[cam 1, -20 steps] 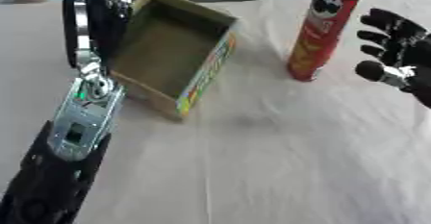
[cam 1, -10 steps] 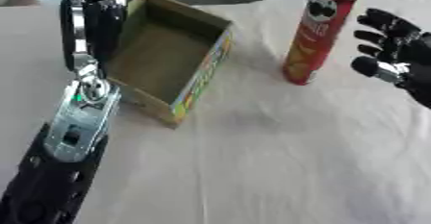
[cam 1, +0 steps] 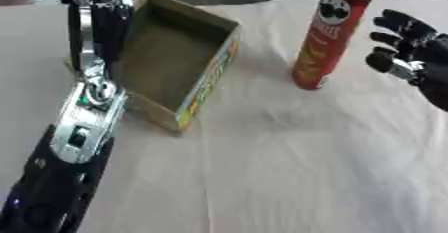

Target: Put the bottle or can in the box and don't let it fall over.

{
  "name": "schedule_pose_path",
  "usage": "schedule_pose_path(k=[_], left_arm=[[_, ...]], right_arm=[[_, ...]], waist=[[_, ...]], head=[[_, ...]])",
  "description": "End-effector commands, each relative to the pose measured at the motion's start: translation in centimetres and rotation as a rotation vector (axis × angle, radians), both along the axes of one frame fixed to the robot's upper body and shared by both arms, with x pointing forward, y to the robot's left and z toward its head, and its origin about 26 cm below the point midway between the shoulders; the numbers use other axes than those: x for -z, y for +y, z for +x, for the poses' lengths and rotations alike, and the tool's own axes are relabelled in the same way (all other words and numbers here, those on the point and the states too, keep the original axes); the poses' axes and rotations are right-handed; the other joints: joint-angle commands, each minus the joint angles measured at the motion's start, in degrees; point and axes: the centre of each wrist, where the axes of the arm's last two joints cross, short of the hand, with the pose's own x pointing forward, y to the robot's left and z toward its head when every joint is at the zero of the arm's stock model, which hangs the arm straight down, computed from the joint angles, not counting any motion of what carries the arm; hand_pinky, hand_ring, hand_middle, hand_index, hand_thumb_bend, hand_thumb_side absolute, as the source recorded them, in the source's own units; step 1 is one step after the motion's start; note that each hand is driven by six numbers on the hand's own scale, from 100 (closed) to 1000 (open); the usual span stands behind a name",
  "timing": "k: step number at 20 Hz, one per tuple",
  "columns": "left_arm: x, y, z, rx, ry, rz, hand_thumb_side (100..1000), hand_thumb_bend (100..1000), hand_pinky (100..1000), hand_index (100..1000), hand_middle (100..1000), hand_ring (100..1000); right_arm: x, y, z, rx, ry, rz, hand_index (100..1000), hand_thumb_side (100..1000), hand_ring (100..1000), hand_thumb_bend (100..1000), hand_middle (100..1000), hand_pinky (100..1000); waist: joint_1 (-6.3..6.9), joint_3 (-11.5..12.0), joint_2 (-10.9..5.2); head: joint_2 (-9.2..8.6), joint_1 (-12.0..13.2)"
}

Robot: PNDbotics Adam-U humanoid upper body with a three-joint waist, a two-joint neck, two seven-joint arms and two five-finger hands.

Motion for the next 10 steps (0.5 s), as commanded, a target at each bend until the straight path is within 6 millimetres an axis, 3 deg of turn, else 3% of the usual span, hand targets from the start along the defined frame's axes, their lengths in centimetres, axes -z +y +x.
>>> schedule_pose_path(k=[1,10], left_arm=[[-1.23,-0.01,0.14,0.011,-0.027,-0.002,803,375,598,614,850,1000],[-1.65,0.11,0.81,-0.020,-0.036,-0.012,815,387,600,611,854,1000]], right_arm=[[-1.46,-0.84,0.00,0.017,-0.032,-0.012,1000,291,1000,682,1000,1000],[-2.14,-1.27,0.91,0.034,-0.054,-0.007,1000,296,1000,684,1000,1000]], waist=[[-0.15,-0.06,-0.79],[-0.22,0.58,0.40]], head=[[-1.07,0.13],[-2.16,0.16]])
